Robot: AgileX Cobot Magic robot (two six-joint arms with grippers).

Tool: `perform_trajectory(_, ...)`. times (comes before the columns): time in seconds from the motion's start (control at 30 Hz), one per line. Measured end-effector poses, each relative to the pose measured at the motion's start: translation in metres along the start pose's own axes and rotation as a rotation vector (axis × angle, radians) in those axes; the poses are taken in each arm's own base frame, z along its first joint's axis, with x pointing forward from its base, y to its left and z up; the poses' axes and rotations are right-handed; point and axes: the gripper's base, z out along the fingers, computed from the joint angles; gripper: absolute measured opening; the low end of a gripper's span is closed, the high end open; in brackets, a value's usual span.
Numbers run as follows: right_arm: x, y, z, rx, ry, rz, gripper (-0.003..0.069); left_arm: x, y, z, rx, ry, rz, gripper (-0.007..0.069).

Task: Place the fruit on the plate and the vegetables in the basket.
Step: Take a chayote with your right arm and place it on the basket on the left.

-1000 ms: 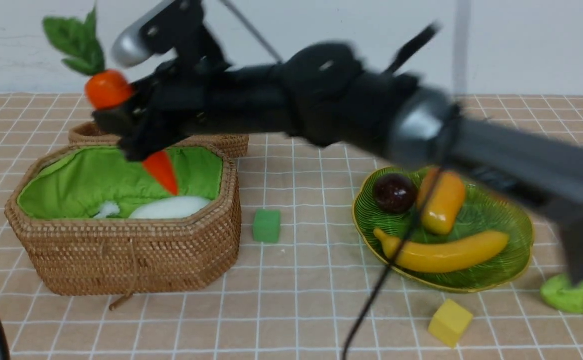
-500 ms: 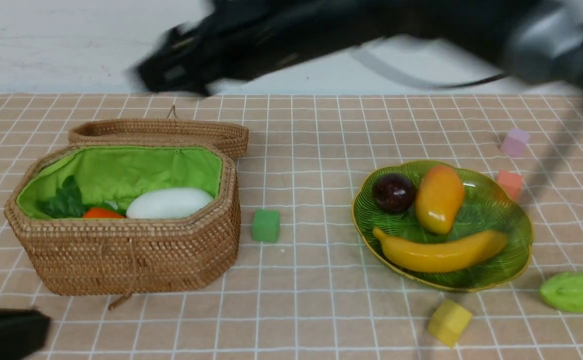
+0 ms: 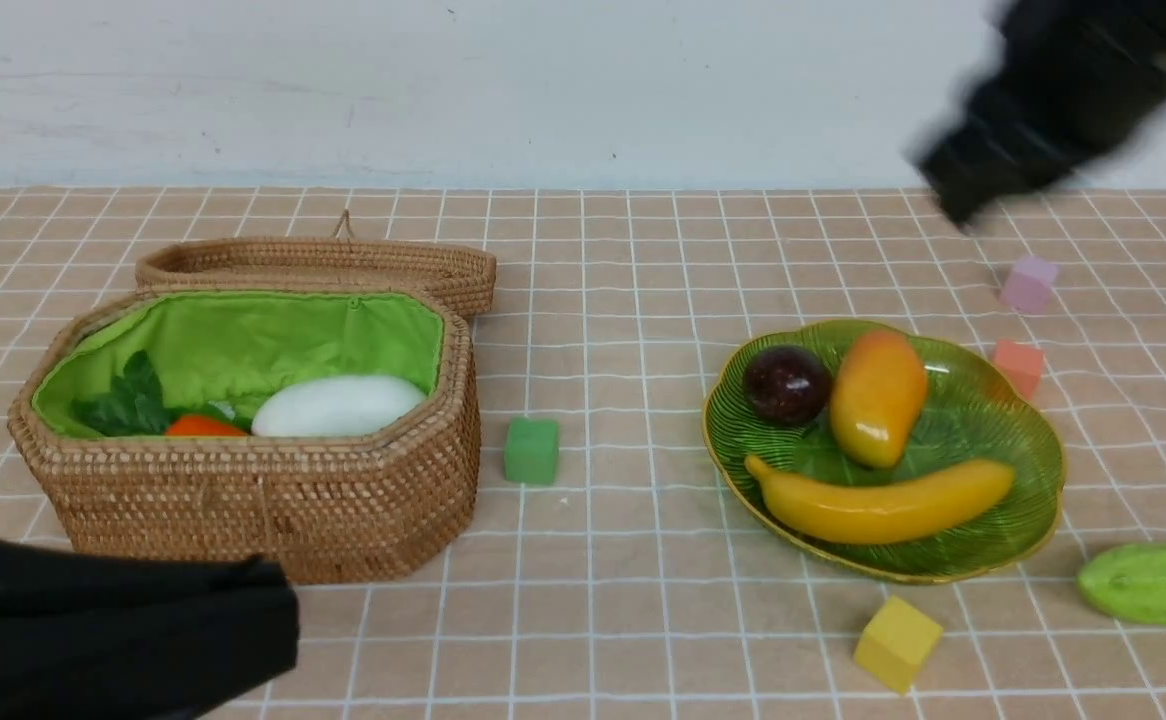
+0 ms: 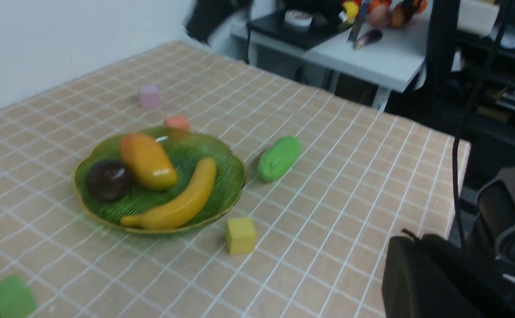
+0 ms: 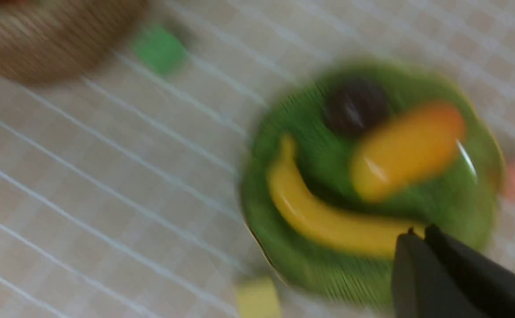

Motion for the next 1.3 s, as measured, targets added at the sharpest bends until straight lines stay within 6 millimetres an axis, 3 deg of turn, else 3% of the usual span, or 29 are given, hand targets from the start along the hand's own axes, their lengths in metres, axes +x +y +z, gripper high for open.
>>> perform_trajectory(0.17,0.076,-0.041,0.057,0.033,0.3,0.013,0.0255,0.001,-0.001,0.0,0.014,0.006,0.006,0.0005)
perform_trajectory(0.23,0.104,-0.052,0.085,-0.002,0.364,-0.036,0.0386,0.002,-0.002,0.0,0.024,0.022,0.006,0.0005)
perform_trajectory(0.3,0.122,-0.058,0.104,-0.04,0.387,-0.091,0.0491,0.003,-0.003,0.0,0.031,0.032,0.006,0.0008)
perform_trajectory(0.33,0.122,-0.059,0.104,-0.04,0.389,-0.088,0.0491,0.003,-0.003,0.0,0.031,0.032,0.006,0.0008)
perform_trajectory(0.37,0.13,-0.062,0.114,-0.055,0.398,-0.142,0.0563,0.003,-0.003,0.0,0.034,0.036,0.007,0.0008)
perform_trajectory(0.5,0.132,-0.07,0.13,-0.038,0.358,-0.226,0.0645,0.004,-0.004,0.0,0.042,0.048,0.008,0.0008)
perform_trajectory(0.9,0.14,-0.089,0.178,-0.006,0.449,-0.444,0.0616,0.006,-0.004,0.0,0.047,0.062,0.012,0.0008)
perform_trajectory(1.0,0.152,-0.087,0.2,-0.063,0.507,-0.438,0.0563,0.006,-0.004,0.0,0.049,0.066,0.013,0.001)
perform_trajectory(1.13,0.153,-0.086,0.202,-0.079,0.521,-0.431,0.0454,0.006,-0.004,0.0,0.048,0.066,0.014,0.0013)
perform_trajectory(1.3,0.153,-0.086,0.203,-0.08,0.522,-0.43,0.0449,0.007,-0.003,0.0,0.039,0.072,0.027,0.0018)
